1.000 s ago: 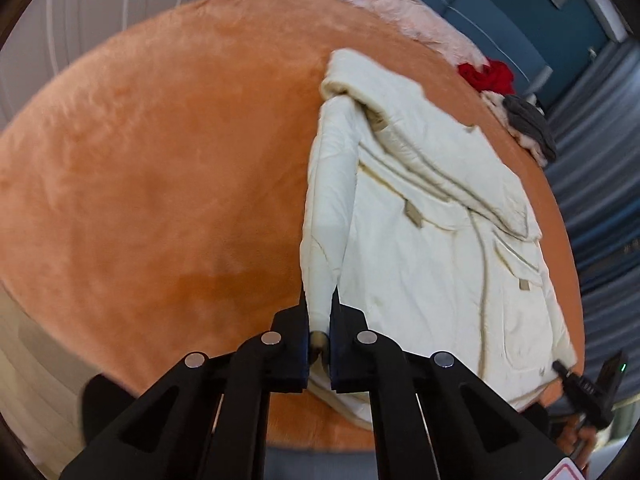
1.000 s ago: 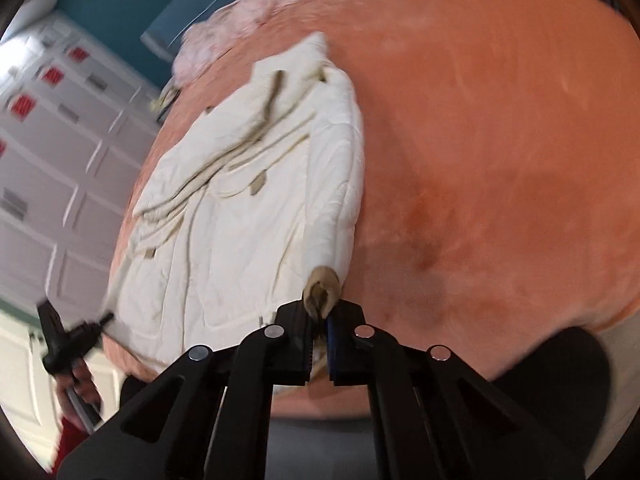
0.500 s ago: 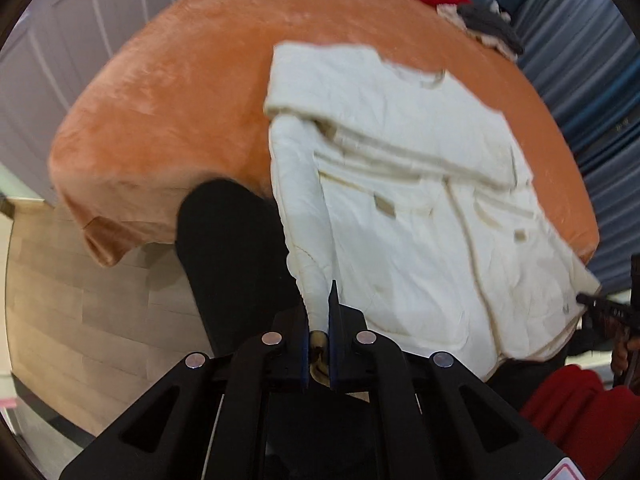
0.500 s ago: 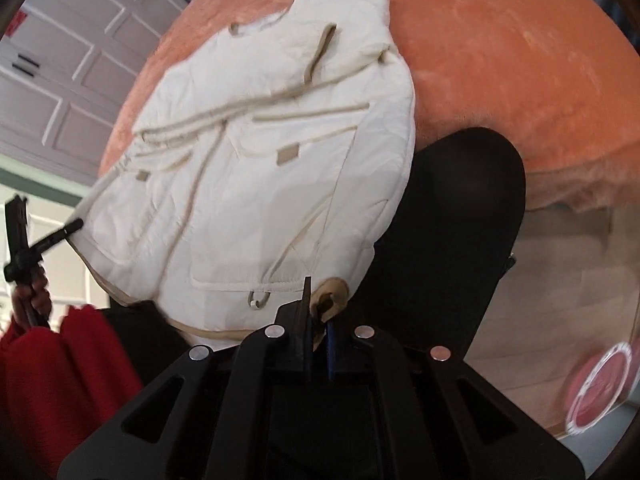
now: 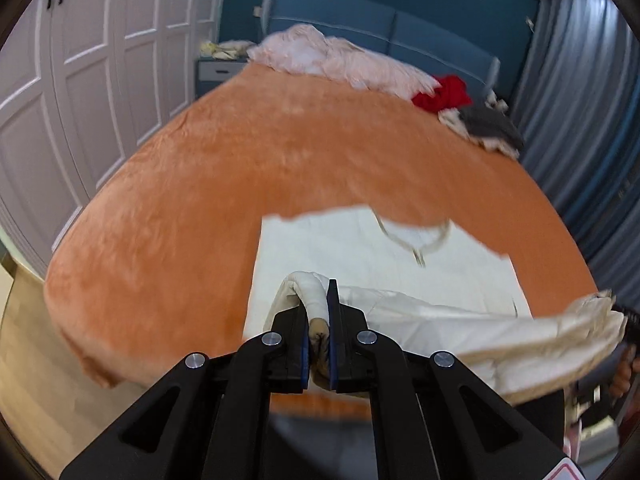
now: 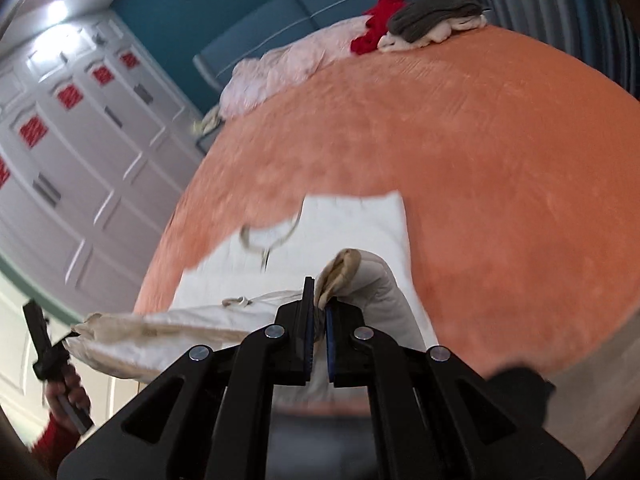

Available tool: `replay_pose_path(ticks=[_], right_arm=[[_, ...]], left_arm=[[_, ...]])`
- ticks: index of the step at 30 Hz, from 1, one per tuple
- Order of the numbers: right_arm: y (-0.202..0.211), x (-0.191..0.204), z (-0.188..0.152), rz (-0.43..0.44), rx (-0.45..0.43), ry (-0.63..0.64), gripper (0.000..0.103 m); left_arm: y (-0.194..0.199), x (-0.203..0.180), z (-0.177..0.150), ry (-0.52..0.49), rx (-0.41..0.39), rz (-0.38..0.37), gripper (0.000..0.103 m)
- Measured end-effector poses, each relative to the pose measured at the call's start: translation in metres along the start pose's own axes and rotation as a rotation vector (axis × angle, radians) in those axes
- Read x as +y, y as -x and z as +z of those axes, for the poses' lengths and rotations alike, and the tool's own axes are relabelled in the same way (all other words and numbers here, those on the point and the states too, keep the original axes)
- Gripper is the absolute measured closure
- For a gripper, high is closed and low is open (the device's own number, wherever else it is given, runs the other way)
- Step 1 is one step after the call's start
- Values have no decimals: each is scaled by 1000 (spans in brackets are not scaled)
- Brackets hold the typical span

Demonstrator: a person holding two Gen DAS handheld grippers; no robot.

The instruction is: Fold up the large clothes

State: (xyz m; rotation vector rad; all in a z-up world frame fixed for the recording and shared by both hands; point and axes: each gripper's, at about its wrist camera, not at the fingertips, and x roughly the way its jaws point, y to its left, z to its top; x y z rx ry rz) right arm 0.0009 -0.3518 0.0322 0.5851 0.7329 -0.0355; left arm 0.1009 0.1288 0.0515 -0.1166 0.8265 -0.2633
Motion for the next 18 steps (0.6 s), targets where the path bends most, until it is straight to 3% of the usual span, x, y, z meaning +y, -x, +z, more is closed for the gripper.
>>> replay_pose_path(ticks=[4, 9, 18], right_arm=[[-51, -3, 20, -54, -32, -38, 99], [-97, -19, 25, -89, -13, -102, 99], [-171, -35, 18, -190, 73, -123, 98]], left_arm=[[-54, -2, 23, 12, -11, 47, 98], [-111, 2, 37, 34, 30, 104, 95], [-198, 14, 28, 71, 146, 159, 92]])
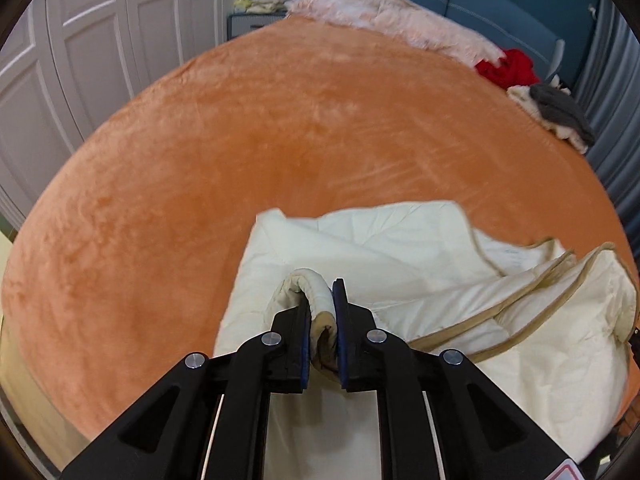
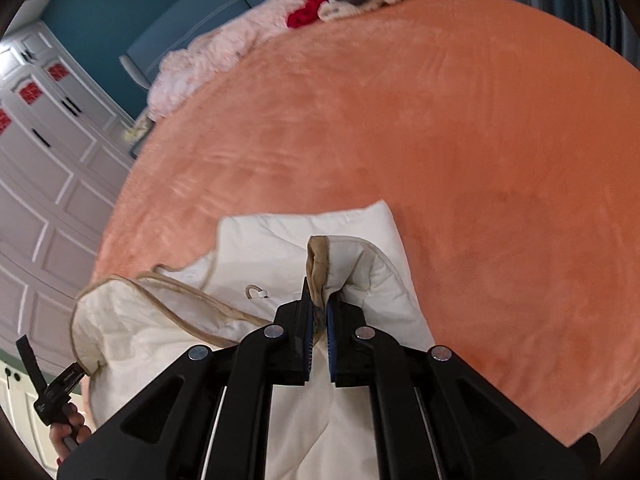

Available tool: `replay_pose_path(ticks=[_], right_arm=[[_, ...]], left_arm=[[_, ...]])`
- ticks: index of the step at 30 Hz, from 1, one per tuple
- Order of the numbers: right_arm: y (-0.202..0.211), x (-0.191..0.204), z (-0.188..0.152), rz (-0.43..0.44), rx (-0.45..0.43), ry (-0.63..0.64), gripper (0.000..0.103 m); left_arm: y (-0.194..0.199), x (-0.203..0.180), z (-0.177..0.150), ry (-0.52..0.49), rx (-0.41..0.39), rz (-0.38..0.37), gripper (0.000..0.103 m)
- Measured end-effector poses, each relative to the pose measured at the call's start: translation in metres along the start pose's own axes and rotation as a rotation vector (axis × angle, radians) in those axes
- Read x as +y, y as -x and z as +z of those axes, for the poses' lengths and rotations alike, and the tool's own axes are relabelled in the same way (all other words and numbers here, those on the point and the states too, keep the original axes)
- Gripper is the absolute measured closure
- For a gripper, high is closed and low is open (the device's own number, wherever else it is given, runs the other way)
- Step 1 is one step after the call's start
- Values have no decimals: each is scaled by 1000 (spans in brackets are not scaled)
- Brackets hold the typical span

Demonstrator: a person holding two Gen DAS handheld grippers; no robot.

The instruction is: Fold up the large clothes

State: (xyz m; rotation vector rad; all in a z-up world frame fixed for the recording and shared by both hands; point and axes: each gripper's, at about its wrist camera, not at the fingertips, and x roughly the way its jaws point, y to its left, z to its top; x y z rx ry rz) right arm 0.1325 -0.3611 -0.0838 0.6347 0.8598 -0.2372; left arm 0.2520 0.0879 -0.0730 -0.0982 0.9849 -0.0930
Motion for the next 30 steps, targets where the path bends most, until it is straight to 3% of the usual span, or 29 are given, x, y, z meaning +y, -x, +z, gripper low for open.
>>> replay_pose_path(ticks=[5, 8, 11, 12, 13, 15, 16, 17, 18, 20, 22, 27, 30], right_arm=[[-33, -4, -4, -33, 41, -21, 96], [-30, -2, 1, -36, 64, -14, 94], [2, -1, 11, 46, 30, -6, 71], [25, -1, 14, 82, -21, -2, 54], [43, -2, 15, 99, -66, 4, 38], [75, -3, 15, 125, -146, 33, 34], [90, -3, 15, 129, -164, 62, 34], [96, -3, 14, 120, -168, 83, 34], [98, -2, 12, 109, -168, 98, 34], [95, 1, 6, 60, -148, 163, 34], [82, 2, 1, 38, -120, 184, 34], [36, 5, 1, -11, -74, 176, 34], [7, 6, 5, -49, -28, 174, 34]], left_arm=[[-28, -4, -5, -35, 28, 31, 92], [-24, 0, -4, -28, 33, 5, 91], [-5, 9, 1, -24, 32, -56, 87], [9, 15, 3, -29, 13, -94, 86], [23, 21, 5, -28, -3, -139, 79], [48, 32, 6, -11, -44, -215, 60], [64, 37, 7, -5, -96, -191, 31], [76, 40, 7, 0, -149, -157, 16], [94, 45, 6, -1, -234, -142, 16], [107, 50, 10, -14, -271, -146, 16], [99, 51, 15, -5, -230, -132, 16], [32, 45, 18, 47, 6, -236, 16], [5, 35, 17, 41, 53, -238, 18]])
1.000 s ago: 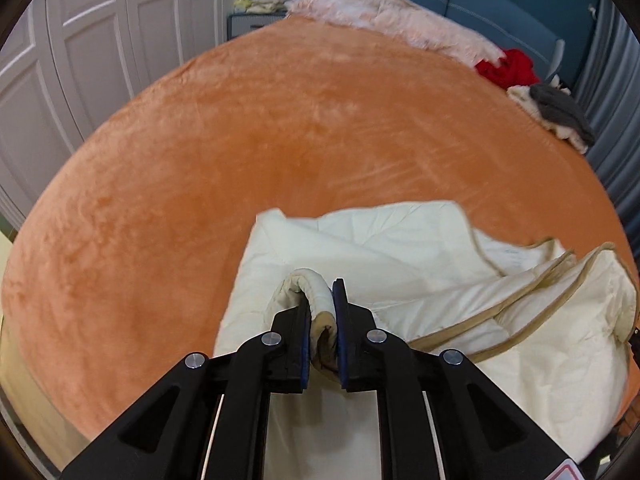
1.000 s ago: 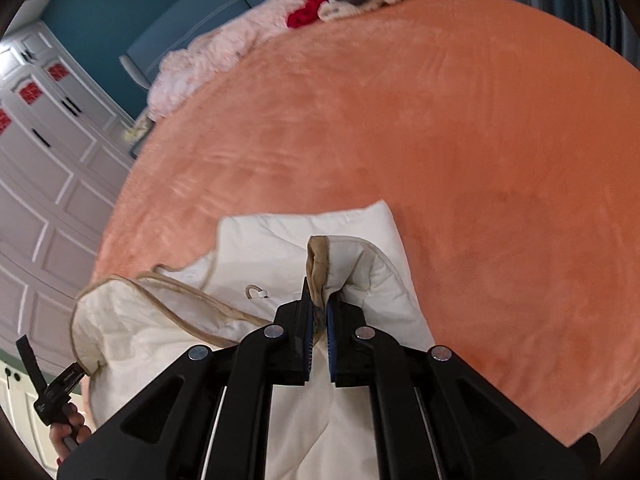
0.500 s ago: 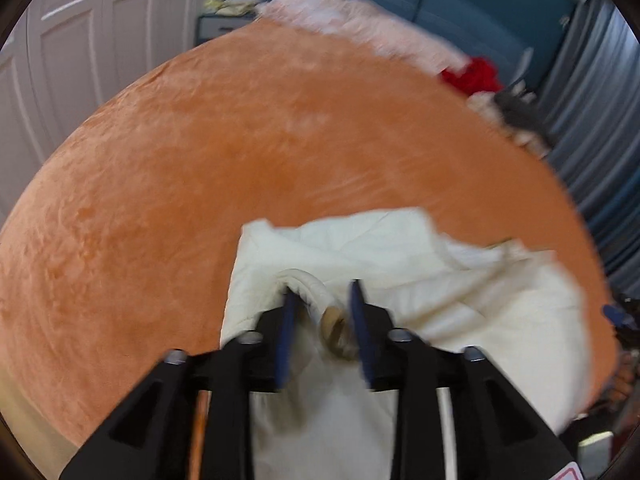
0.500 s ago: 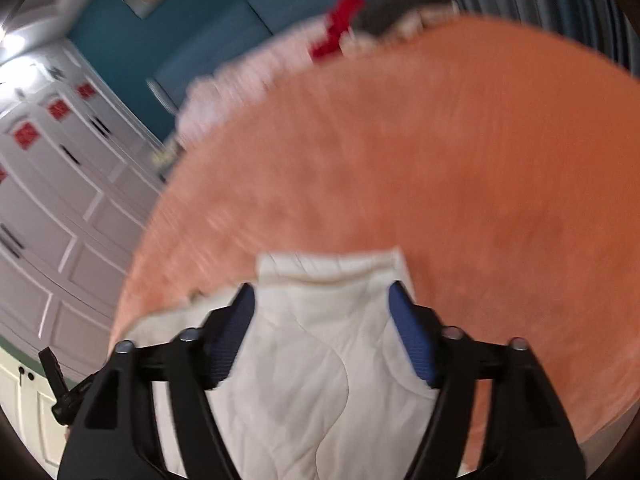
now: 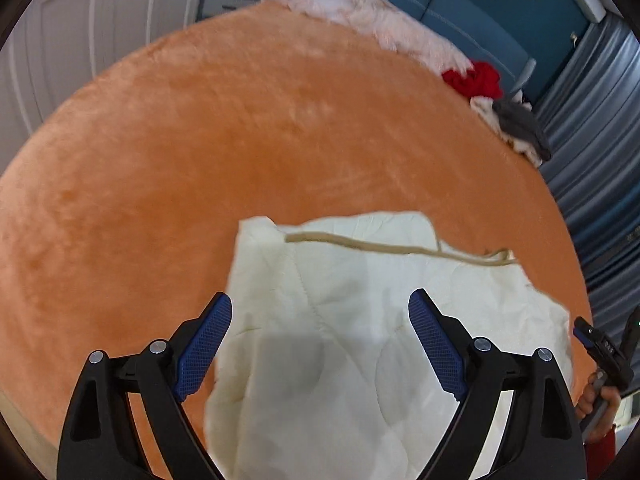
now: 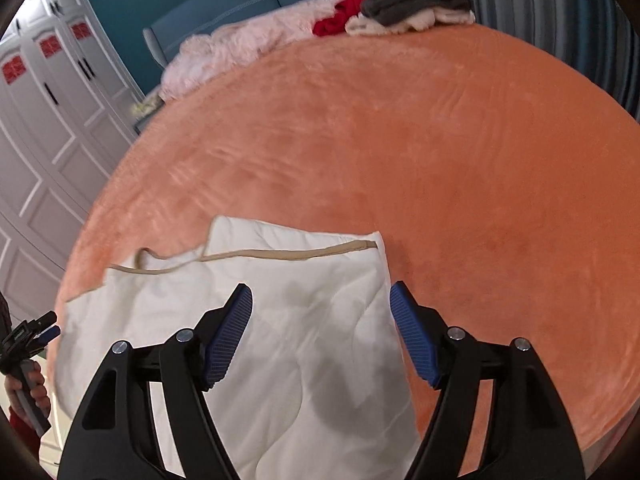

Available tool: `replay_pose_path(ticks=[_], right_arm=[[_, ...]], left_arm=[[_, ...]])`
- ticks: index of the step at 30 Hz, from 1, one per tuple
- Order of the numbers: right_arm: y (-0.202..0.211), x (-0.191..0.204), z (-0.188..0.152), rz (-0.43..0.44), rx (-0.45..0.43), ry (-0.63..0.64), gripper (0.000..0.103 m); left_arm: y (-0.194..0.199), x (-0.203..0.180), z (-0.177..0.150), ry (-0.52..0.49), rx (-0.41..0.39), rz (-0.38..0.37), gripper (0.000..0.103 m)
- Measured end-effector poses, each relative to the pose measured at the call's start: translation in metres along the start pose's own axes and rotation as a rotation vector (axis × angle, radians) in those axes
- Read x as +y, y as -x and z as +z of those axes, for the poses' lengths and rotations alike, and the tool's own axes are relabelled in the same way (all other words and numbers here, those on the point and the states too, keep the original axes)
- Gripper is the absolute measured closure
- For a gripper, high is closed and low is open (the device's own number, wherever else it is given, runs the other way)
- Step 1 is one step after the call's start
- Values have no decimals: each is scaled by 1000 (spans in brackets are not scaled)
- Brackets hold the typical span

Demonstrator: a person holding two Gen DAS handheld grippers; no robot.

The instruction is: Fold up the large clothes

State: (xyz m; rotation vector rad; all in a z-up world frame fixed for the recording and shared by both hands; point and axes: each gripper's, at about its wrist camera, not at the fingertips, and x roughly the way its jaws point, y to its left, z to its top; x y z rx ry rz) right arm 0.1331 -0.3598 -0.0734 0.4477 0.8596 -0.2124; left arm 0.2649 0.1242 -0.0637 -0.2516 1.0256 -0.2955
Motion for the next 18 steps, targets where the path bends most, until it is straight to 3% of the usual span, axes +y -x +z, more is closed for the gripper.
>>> replay_pose_path(ticks=[1, 2, 3, 5, 6, 14, 16, 18], right_arm=[[-5, 1, 0, -5, 11, 1, 34], [-11, 1, 0, -11, 21, 3, 35], [-16, 1, 0, -13, 31, 9, 45], [-21, 3, 1, -22, 52, 33, 75], [-21, 5, 1, -9, 61, 40, 95], [46, 21, 45, 41, -218, 11, 98], [38, 22, 51, 5, -218, 13, 98], [7, 20, 49, -52, -156, 12, 98]], left_arm=[[-5, -2, -1, -4, -2, 3, 26], [-7, -4, -1, -13, -11, 6, 44], [-8, -8, 0, -26, -15, 17, 54], [-5, -10, 3, -31, -30, 55, 88], [0, -11, 6, -28, -48, 57, 93], [50, -34, 41, -57, -277, 50, 98], [39, -39, 52, -65, -284, 81, 98], [14, -39, 58, -66, -240, 113, 98]])
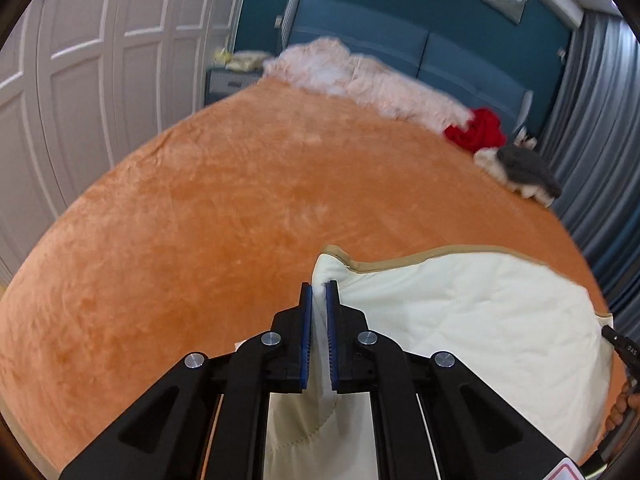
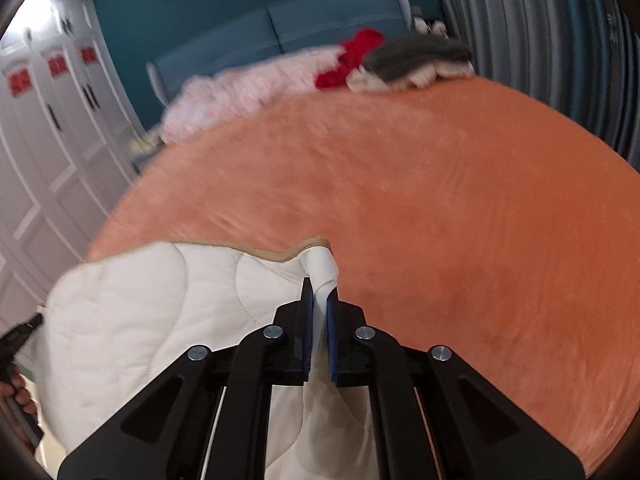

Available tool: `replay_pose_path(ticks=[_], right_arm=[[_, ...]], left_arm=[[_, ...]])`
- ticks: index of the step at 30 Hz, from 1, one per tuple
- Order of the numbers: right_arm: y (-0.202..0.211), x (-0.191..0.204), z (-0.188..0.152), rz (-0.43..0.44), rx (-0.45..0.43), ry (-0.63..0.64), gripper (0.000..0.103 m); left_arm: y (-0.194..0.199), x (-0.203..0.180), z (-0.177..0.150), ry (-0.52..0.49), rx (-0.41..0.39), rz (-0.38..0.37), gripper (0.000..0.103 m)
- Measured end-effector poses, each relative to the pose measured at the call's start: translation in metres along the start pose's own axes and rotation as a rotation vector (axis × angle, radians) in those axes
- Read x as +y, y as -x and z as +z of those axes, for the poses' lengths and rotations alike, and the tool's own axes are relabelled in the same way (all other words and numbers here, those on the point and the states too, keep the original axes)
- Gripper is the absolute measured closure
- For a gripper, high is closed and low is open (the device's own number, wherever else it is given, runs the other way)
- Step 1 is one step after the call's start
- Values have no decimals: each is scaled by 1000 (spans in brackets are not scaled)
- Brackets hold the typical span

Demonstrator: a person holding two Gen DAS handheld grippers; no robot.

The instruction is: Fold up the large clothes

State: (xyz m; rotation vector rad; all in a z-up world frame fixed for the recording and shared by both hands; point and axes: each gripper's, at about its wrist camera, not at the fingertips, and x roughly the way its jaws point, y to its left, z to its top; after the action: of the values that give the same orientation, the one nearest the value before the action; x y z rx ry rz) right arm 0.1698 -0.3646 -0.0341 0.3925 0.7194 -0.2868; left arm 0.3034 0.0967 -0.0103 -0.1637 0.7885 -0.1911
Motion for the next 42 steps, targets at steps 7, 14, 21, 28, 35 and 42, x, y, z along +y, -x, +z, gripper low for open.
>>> replay_pose_path(ticks=[7, 14, 21, 28, 35, 42], right_arm=[[-72, -6, -40, -87, 157, -11, 97], [-90, -2, -57, -97, 158, 14, 94], [-95, -1, -57, -118, 127, 29, 92], [-54, -19, -33, -129, 66, -100, 52], [-7, 60, -17, 91, 11, 75, 67], [-63, 170, -65, 168, 179, 309, 99]], left_arm=[[-87, 5, -37, -39, 178, 155, 98], [-109, 10, -55, -50, 168, 199, 95], [-114, 12, -57, -42, 159, 209, 92], [-70, 24, -36, 25, 110, 229, 61], [0, -22, -6, -26, -30, 104, 60], [-62, -141, -42, -195, 166, -95, 73]])
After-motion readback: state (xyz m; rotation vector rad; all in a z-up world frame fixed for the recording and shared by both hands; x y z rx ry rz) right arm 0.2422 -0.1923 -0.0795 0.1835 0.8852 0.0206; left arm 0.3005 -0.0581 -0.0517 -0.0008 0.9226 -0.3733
